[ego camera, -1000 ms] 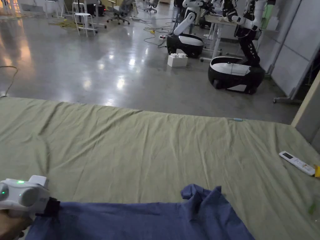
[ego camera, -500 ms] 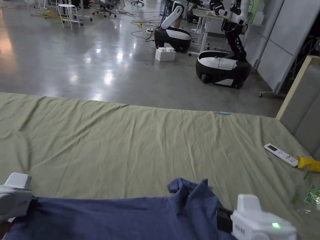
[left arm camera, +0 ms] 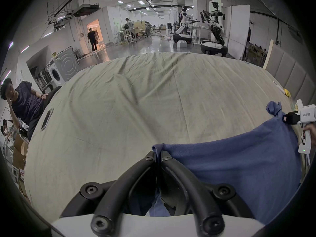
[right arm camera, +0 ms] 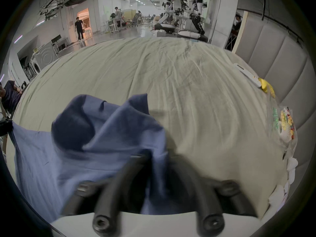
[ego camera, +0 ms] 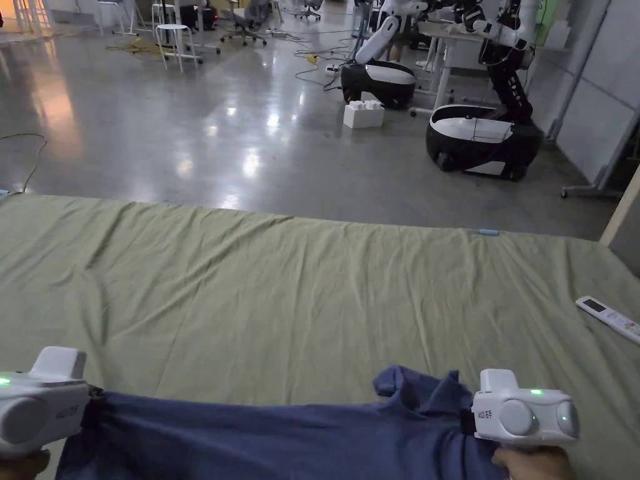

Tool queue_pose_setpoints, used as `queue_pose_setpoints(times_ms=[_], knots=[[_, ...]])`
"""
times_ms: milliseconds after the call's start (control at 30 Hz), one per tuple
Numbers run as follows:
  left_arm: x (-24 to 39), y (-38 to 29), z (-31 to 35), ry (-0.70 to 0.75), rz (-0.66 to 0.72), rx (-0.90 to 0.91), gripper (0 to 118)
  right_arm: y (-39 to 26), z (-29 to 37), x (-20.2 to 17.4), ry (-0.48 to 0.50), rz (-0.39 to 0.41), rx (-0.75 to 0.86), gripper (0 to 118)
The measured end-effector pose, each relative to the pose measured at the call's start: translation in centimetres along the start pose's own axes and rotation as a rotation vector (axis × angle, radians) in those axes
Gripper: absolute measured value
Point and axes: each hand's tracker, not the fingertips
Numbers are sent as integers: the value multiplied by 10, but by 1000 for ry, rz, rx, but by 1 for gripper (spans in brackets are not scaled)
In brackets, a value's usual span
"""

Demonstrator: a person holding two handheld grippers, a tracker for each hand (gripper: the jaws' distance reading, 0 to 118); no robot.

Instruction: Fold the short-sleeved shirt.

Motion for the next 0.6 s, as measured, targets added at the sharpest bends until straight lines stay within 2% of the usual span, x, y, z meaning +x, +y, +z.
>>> queue_pose_setpoints(times_ms=[33,100,267,600], knots=[[0,1,0,-1,1,-3,4,0,1,0,-17,31,-6,4],[-1,3,3,0,3,3,4,-1,9,0,2,34,-10,4],[-1,10,24,-1,13,44,4,0,50,3,-37,63,107,3],[-6,45,127,-8,60,211,3,32,187,6,-56,27,379,3]])
